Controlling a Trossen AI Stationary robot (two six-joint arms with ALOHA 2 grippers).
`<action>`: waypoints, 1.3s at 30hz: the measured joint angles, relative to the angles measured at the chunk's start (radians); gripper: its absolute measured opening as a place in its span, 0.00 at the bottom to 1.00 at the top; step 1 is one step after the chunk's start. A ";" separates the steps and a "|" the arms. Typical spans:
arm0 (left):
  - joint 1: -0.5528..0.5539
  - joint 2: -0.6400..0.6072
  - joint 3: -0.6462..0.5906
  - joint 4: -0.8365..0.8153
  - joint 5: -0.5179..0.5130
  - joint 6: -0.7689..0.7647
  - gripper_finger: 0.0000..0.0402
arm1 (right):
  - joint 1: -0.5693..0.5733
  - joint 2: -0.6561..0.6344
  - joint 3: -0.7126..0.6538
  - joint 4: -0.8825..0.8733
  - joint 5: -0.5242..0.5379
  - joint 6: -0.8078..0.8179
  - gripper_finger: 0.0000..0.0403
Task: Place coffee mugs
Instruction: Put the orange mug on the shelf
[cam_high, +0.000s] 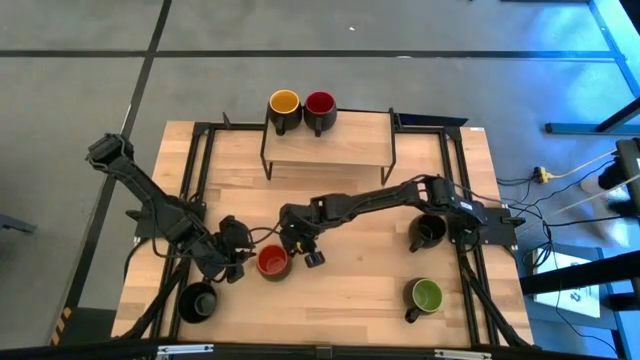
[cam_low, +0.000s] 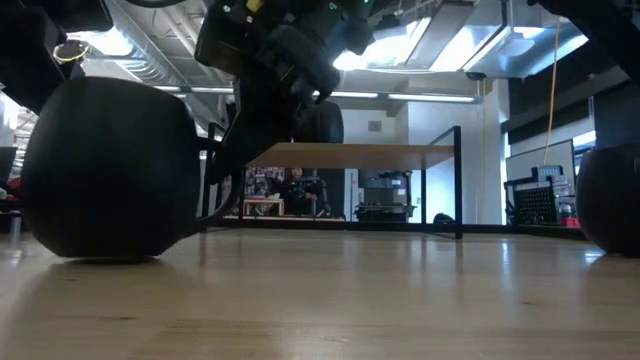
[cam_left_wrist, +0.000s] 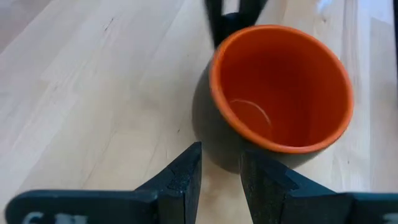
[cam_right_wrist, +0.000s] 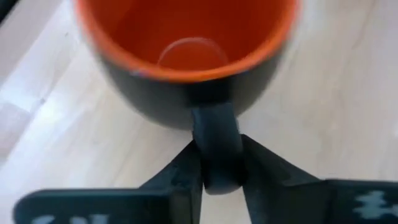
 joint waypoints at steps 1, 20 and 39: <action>0.000 0.000 0.000 -0.001 0.000 0.000 0.25 | 0.005 0.000 0.000 -0.008 0.006 0.009 0.17; 0.000 -0.142 0.051 -0.097 0.098 0.072 0.25 | 0.095 -0.091 -0.001 -0.157 0.238 0.333 0.12; 0.018 -0.322 0.096 -0.178 0.089 0.079 0.25 | 0.205 -0.279 0.000 -0.476 0.540 0.809 0.12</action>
